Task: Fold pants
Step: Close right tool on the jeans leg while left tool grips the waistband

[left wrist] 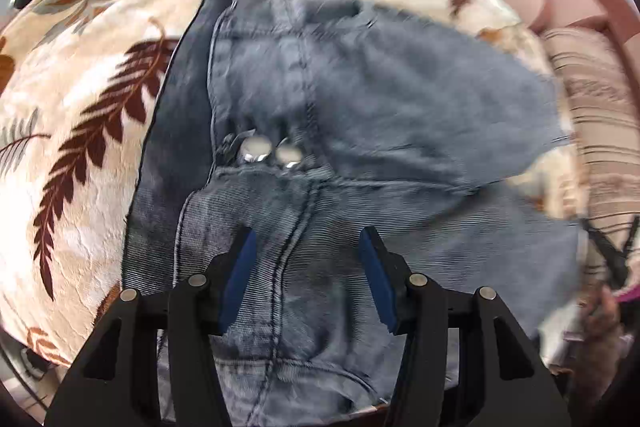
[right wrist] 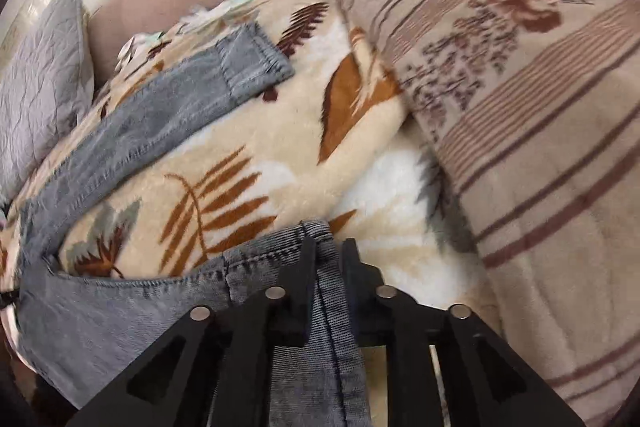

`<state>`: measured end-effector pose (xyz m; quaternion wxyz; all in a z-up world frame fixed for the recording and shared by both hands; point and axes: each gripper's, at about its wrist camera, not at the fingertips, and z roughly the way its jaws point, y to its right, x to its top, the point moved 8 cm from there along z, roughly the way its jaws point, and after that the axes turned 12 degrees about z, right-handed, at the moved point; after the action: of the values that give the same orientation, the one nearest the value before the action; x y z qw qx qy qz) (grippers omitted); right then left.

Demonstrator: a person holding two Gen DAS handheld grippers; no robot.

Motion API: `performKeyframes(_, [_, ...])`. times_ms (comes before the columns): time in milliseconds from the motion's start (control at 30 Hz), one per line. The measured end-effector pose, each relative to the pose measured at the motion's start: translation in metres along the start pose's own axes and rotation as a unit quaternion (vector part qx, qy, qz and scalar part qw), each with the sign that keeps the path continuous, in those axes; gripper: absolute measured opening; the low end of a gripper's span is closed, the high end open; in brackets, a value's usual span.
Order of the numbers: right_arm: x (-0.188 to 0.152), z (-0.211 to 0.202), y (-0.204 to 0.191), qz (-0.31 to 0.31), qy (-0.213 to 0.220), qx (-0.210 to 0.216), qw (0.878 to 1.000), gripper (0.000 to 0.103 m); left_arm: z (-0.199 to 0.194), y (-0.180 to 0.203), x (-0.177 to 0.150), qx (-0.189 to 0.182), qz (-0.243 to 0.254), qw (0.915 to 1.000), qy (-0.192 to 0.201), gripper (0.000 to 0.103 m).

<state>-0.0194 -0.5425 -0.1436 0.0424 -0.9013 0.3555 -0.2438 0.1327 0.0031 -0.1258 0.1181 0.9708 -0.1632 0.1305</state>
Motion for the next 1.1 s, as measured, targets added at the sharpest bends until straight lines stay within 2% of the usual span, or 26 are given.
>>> performKeyframes(67, [0.013,-0.014,-0.004,0.009,0.014,0.022,1.000,0.018,-0.022,-0.010,0.016,-0.013,-0.014,0.9994,0.028,0.052])
performKeyframes(133, [0.033,-0.024,-0.012,0.012,0.028,0.047,0.998,0.034,-0.041,-0.028,0.042,-0.008,-0.036,0.9981,0.050,0.058])
performKeyframes(200, [0.057,-0.025,-0.028,0.013,0.031,0.067,0.997,0.043,-0.047,-0.046,0.066,0.006,-0.060,0.9966,0.057,0.066])
performKeyframes(267, [0.081,-0.017,-0.051,0.005,0.025,0.082,0.996,0.045,-0.044,-0.063,0.093,-0.002,-0.090,0.9946,0.051,0.066])
performKeyframes(333, [0.105,0.000,-0.078,0.006,0.010,0.099,0.995,0.055,-0.035,-0.073,0.110,-0.021,-0.118,0.9922,0.036,0.066])
performKeyframes(433, [0.140,0.034,-0.114,0.020,-0.004,0.118,0.993,0.062,-0.014,-0.088,0.134,-0.028,-0.160,0.9866,0.014,0.066])
performKeyframes(533, [0.170,0.080,-0.143,0.023,-0.016,0.112,0.993,0.062,-0.003,-0.103,0.149,-0.027,-0.186,0.9821,0.009,0.066])
performKeyframes(733, [0.199,0.146,-0.172,-0.003,-0.028,0.070,0.997,0.063,0.026,-0.134,0.167,-0.012,-0.216,0.9761,-0.023,0.067])
performKeyframes(767, [0.201,0.154,-0.174,-0.007,-0.028,0.064,0.998,0.065,0.033,-0.136,0.165,-0.017,-0.223,0.9742,-0.031,0.067])
performKeyframes(800, [0.203,0.161,-0.175,-0.010,-0.030,0.062,0.998,0.069,0.039,-0.135,0.164,-0.033,-0.231,0.9717,-0.037,0.067])
performKeyframes(867, [0.201,0.176,-0.177,-0.018,-0.040,0.057,0.997,0.071,0.053,-0.126,0.165,-0.077,-0.232,0.9685,-0.049,0.067])
performKeyframes(900, [0.201,0.180,-0.178,-0.023,-0.042,0.055,0.997,0.073,0.059,-0.123,0.165,-0.081,-0.227,0.9688,-0.056,0.067])
performKeyframes(967, [0.200,0.183,-0.182,-0.044,-0.025,0.043,0.998,0.074,0.070,-0.119,0.167,-0.064,-0.212,0.9729,-0.068,0.070])
performKeyframes(1000, [0.198,0.182,-0.183,-0.052,-0.021,0.037,0.998,0.069,0.072,-0.116,0.167,-0.059,-0.207,0.9743,-0.066,0.074])
performKeyframes(1033, [0.197,0.183,-0.184,-0.065,-0.017,0.024,0.997,0.050,0.070,-0.113,0.169,-0.055,-0.201,0.9763,-0.058,0.074])
performKeyframes(1067, [0.194,0.181,-0.185,-0.086,-0.012,0.009,0.996,0.040,0.065,-0.107,0.172,-0.053,-0.186,0.9801,-0.043,0.057])
performKeyframes(1100, [0.190,0.179,-0.189,-0.100,-0.019,0.016,0.995,0.010,0.060,-0.100,0.173,-0.055,-0.167,0.9838,-0.034,0.012])
